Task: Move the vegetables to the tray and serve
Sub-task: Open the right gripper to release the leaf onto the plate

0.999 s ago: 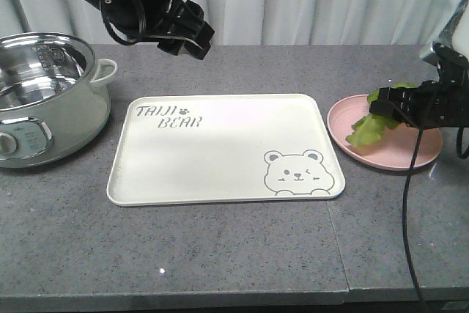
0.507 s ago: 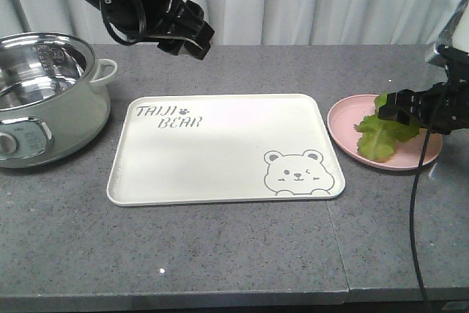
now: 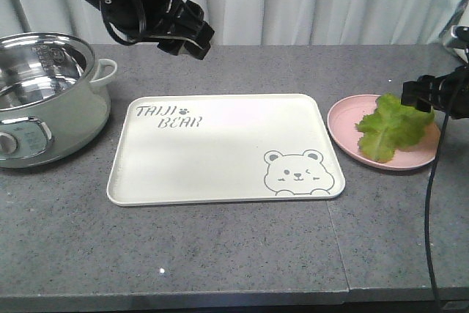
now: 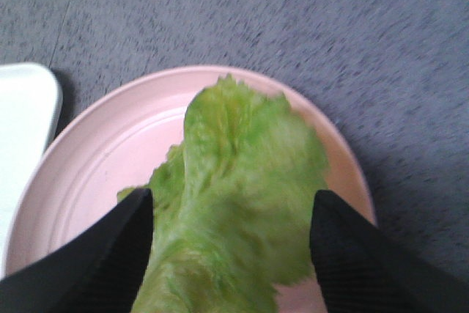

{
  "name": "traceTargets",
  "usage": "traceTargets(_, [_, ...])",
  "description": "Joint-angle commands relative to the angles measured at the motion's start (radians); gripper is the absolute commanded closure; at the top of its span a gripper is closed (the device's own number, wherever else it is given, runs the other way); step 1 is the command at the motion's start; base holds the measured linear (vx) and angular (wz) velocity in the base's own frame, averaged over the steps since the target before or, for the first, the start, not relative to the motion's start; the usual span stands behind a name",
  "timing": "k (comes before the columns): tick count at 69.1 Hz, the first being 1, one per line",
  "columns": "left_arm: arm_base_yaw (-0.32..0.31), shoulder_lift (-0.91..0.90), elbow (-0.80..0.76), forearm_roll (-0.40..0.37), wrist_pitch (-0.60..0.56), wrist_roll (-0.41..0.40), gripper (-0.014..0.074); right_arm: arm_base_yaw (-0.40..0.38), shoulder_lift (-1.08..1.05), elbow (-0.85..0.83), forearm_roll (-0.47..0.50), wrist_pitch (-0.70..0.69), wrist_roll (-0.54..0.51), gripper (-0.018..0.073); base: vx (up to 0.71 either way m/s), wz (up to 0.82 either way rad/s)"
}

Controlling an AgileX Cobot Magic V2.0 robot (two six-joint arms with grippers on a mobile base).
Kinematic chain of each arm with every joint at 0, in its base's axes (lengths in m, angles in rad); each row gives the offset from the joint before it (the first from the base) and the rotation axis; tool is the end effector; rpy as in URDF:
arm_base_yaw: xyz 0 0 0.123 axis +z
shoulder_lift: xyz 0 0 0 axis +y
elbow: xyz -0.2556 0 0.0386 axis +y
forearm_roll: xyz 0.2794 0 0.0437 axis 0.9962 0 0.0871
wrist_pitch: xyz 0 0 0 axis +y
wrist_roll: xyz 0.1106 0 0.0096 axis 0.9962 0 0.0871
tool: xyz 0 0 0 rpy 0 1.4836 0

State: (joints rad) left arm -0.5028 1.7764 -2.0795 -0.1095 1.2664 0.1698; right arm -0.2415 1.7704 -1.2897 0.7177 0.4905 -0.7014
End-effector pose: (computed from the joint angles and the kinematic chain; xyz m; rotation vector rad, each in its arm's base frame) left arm 0.3575 -0.2098 0.4057 0.8177 2.3204 -0.2889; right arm 0.4275 -0.0698 0.2015 0.0730 2.3088 0.2241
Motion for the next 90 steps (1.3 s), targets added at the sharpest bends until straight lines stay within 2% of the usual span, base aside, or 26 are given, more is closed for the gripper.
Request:
traceTargets(1, [-0.003,-0.047,-0.03,-0.011,-0.041,-0.009,0.0153,-0.017,-0.068,-0.031,-0.036,-0.052,0.059,0.0102,0.0,0.0])
traceTargets(10, [-0.003,-0.047,-0.03,-0.011,-0.04,-0.011,0.0153,-0.055,-0.069,-0.031,-0.118,-0.024,0.156,0.0102,0.0,0.0])
traceTargets(16, [-0.003,-0.047,-0.03,-0.011,-0.04,-0.011,0.0153,-0.085,-0.069,-0.031,-0.159,0.003,0.174,0.0102,0.0,0.0])
traceTargets(25, [-0.003,-0.047,-0.03,-0.011,-0.043,-0.011,0.0153,-0.123,-0.059,-0.03,-0.16,0.051,0.179,0.0102,0.0,0.0])
traceTargets(48, [-0.003,-0.034,-0.03,-0.011,-0.032,-0.011,0.0153,-0.121,0.044,-0.03,-0.157,0.142,0.219,0.0108,0.0,0.0])
traceTargets(63, [-0.003,-0.022,-0.03,-0.011,-0.023,-0.011,0.0153,-0.119,0.081,-0.03,-0.152,0.151,0.218,0.0112,0.0,0.0])
traceTargets(74, [-0.003,-0.019,-0.03,-0.011,-0.022,-0.011,0.0153,-0.119,0.085,-0.03,-0.152,0.153,0.218,0.0204,0.0,0.0])
traceTargets(90, [-0.003,-0.019,-0.03,-0.01,-0.022,-0.011,0.0153,-0.119,0.085,-0.03,-0.152,0.152,0.213,0.0505,0.0,0.0])
